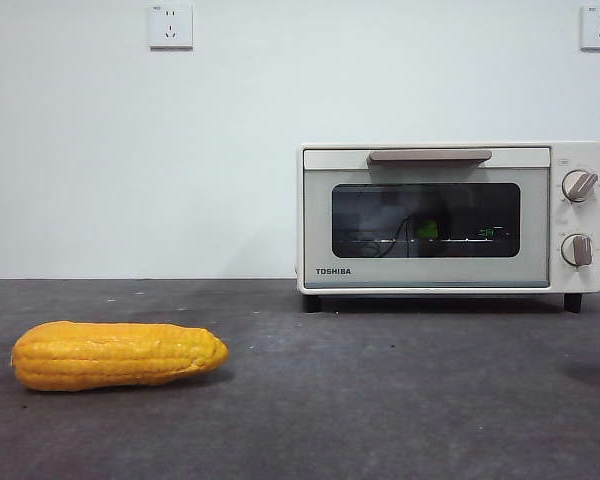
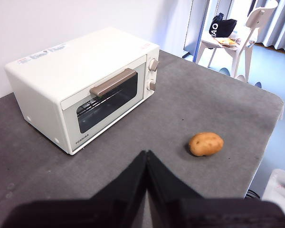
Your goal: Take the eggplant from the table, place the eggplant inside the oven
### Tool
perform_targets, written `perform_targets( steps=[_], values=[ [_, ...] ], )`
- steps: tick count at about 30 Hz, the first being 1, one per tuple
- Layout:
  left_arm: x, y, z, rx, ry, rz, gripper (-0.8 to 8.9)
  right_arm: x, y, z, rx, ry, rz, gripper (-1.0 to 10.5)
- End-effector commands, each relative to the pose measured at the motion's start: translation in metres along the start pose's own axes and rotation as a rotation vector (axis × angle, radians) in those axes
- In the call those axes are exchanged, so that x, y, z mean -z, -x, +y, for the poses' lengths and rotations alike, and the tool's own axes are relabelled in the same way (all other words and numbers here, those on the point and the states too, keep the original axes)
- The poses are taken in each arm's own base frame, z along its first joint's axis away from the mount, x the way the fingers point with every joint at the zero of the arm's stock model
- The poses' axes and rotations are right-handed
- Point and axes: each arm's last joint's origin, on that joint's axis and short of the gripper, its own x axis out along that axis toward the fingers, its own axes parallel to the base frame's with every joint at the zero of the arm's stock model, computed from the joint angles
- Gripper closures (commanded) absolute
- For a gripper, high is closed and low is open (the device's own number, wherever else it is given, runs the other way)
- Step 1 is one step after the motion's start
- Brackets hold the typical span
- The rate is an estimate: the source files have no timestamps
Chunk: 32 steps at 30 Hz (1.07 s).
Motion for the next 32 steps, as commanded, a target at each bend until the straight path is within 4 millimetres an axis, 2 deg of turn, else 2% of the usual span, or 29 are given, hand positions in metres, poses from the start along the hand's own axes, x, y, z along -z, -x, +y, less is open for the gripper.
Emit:
perform_targets(
  steps=[1, 17, 23, 26, 32],
  values=[
    [0.0, 0.0, 0.0, 0.0, -0.008, -0.001, 8.18, 0.002, 0.001, 0.0, 0.0, 0.002, 0.018, 9.5],
    [0.004, -0.008, 0.003, -0.003, -0.016, 0.057, 8.17, 0.002, 0.001, 0.0, 0.0, 0.002, 0.018, 9.5],
    [0.004, -0.007, 0.009, -0.165, -0.114, 0.077, 8.18, 0.002, 0.001, 0.0, 0.0, 0.002, 0.018, 9.5],
    [0.004, 0.002, 0.016, -0.312, -0.15, 0.076, 8.17, 0.002, 0.001, 0.0, 0.0, 0.002, 0.018, 9.5],
    [-0.001, 0.032, 0.025, -0.431, -0.171, -0.043, 8.18, 0.002, 0.001, 0.0, -0.001, 0.002, 0.018, 9.5]
  ],
)
